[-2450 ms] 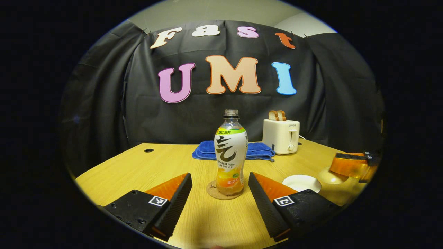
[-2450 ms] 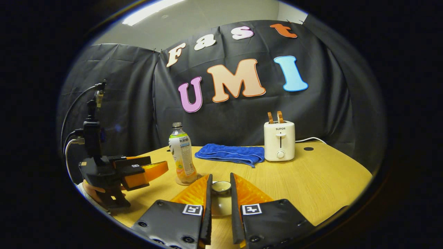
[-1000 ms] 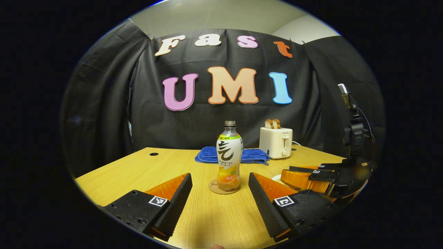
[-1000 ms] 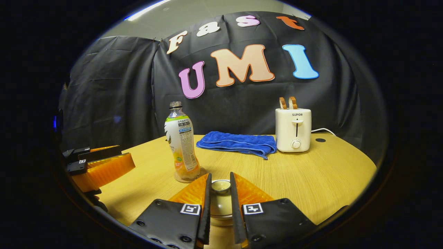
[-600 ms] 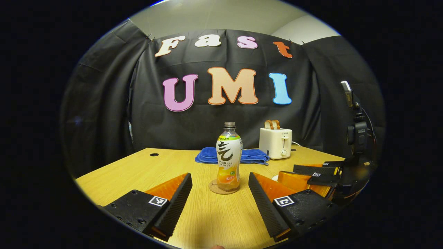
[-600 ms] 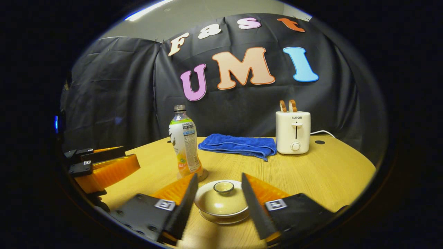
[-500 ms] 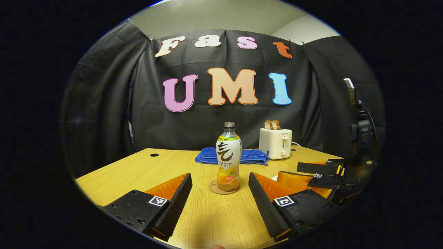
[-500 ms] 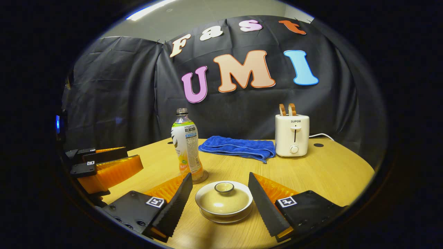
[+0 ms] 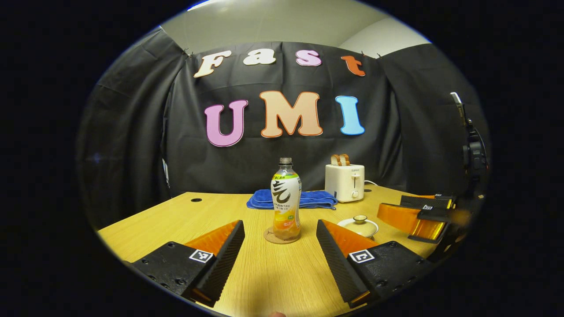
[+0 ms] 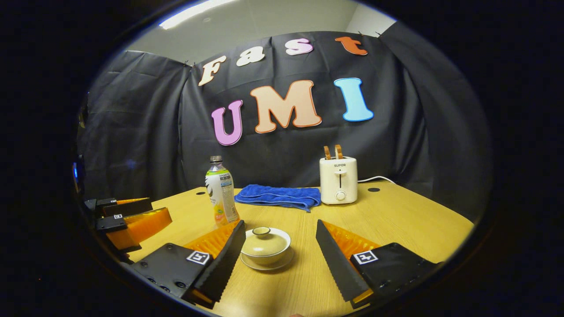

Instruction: Open the teacup lid with one hand, grasp the water bottle and pour water into the teacup with the other hand; after pouring, place the water bottle on the coaster and then close the teacup lid.

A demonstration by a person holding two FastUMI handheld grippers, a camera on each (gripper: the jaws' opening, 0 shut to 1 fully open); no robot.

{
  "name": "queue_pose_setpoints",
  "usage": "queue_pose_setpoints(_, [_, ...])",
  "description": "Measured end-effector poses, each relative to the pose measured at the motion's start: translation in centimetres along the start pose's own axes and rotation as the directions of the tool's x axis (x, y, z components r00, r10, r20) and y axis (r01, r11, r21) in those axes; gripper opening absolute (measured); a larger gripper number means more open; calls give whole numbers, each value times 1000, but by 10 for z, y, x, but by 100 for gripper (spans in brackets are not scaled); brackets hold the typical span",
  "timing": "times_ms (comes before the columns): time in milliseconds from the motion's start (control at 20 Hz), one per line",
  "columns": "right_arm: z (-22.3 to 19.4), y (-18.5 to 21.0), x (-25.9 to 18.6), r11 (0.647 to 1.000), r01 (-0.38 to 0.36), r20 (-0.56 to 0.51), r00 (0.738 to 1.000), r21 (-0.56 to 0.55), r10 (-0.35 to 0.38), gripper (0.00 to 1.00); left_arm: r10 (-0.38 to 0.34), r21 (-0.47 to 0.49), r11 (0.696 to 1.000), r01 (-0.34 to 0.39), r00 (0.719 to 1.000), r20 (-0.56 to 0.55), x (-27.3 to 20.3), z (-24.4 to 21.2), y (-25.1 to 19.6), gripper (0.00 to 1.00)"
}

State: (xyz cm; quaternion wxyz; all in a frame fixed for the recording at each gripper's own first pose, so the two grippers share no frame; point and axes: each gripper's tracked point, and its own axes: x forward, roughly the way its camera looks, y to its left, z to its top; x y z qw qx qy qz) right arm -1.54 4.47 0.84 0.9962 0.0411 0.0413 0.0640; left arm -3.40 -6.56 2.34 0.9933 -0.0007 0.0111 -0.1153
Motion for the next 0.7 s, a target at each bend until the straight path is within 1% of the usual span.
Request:
queue_pose_setpoints(150, [-3,-10,-14,999,40,19,999,-15,-40,100,-1,12,1000,1,1000,-5,-6,-6,1,95])
queue_pose_setpoints(300, [-9,-14,-22,998,63,20,998,-21,-62,100,7,7,1000,-7,1000,-17,-9,-13,4,95])
queue_pose_setpoints(600, [-22,-19,-26,995,93,6,996,-25,-93,100,18,-23,1000,-19,999,-34,-14,-26,7,96])
queue_pose_setpoints(650, [-22,-18,-26,995,100,15,995,-30,-100,100,16,-24,1000,-17,999,-39,-13,-29,5,97])
queue_pose_setpoints(700, [-20,-20,-28,993,115,25,993,-39,-114,100,10,-23,1000,-11,999,-45,-13,-33,3,96])
